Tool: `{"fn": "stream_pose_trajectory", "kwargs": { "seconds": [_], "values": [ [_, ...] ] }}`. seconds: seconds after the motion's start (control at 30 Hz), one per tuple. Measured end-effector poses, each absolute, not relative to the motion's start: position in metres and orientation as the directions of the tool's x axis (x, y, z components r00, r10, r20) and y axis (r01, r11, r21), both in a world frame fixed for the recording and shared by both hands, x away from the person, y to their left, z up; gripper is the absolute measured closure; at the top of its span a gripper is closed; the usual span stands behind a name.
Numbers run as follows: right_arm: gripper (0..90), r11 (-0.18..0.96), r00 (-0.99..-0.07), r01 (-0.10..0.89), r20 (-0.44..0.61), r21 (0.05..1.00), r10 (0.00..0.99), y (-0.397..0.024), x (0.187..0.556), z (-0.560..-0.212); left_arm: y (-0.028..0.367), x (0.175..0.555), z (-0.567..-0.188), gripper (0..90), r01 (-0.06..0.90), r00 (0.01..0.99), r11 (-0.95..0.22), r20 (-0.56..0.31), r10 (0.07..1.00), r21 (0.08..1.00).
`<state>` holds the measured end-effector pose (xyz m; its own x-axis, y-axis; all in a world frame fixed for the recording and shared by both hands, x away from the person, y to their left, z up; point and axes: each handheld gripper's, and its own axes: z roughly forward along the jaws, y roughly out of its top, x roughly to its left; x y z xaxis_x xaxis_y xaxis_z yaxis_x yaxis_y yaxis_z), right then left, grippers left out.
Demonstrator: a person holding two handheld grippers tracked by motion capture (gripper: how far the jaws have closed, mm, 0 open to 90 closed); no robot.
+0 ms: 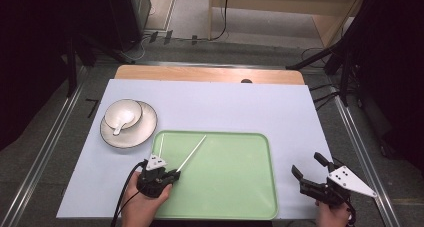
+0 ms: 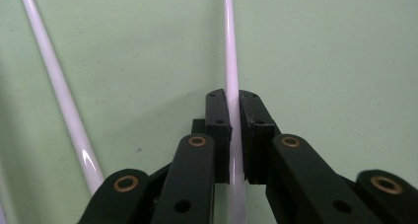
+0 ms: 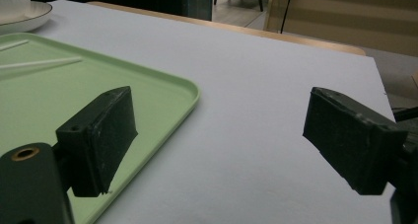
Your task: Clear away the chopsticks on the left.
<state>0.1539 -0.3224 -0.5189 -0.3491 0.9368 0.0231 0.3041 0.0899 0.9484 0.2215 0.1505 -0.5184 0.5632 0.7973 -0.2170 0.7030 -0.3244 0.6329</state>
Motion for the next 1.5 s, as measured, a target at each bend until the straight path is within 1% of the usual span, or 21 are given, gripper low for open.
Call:
{"fn": "stream_pose_trajectory", "kwargs": {
  "seconds": [0.07,0.17,0.23,0.3,0.37,0.47,0.57,0.67,0.8,0.9,1.07,1.5],
  "values": [
    [13.1,0.093,-0.349,0.308,0.022,0.947,0.937,-0.321,0.154,-0.519,0.15,0.221,-0.518,76.2,0.702,0.57,-0.325,-0.227,0.789,0.634],
    [13.1,0.095,-0.352,0.306,0.02,0.947,0.936,-0.32,0.154,-0.518,0.151,0.222,-0.518,74.1,0.707,0.573,-0.323,-0.242,0.783,0.629],
    [13.1,0.097,-0.352,0.303,0.017,0.948,0.936,-0.32,0.154,-0.518,0.15,0.225,-0.515,68.4,0.7,0.576,-0.33,-0.228,0.785,0.633],
    [13.1,0.094,-0.348,0.299,0.017,0.95,0.937,-0.321,0.153,-0.516,0.149,0.228,-0.511,71.8,0.691,0.581,-0.317,-0.238,0.779,0.649],
    [13.1,0.089,-0.343,0.299,0.02,0.95,0.939,-0.322,0.153,-0.516,0.142,0.233,-0.506,81.5,0.66,0.601,-0.332,-0.209,0.771,0.674],
    [13.1,0.087,-0.348,0.303,0.024,0.949,0.937,-0.323,0.153,-0.517,0.129,0.245,-0.503,90.0,0.636,0.623,-0.349,-0.191,0.759,0.688],
    [13.1,0.09,-0.354,0.305,0.025,0.948,0.935,-0.322,0.154,-0.518,0.112,0.26,-0.503,90.0,0.619,0.651,-0.356,-0.205,0.731,0.7],
    [13.1,0.088,-0.361,0.308,0.031,0.947,0.932,-0.321,0.155,-0.519,0.096,0.273,-0.505,90.0,0.607,0.662,-0.382,-0.176,0.729,0.697],
    [13.1,0.082,-0.363,0.308,0.038,0.948,0.931,-0.322,0.155,-0.519,0.076,0.291,-0.51,90.0,0.608,0.663,-0.41,-0.15,0.734,0.68],
    [13.1,0.081,-0.366,0.312,0.041,0.947,0.93,-0.323,0.155,-0.52,0.072,0.3,-0.517,88.8,0.628,0.645,-0.409,-0.15,0.749,0.662],
    [13.1,0.086,-0.378,0.322,0.044,0.943,0.925,-0.321,0.157,-0.522,0.081,0.303,-0.52,90.0,0.653,0.615,-0.389,-0.154,0.774,0.65],
    [13.1,0.096,-0.382,0.321,0.036,0.942,0.923,-0.318,0.158,-0.522,0.129,0.3,-0.518,90.0,0.688,0.554,-0.338,-0.165,0.816,0.642]
  ]
}}
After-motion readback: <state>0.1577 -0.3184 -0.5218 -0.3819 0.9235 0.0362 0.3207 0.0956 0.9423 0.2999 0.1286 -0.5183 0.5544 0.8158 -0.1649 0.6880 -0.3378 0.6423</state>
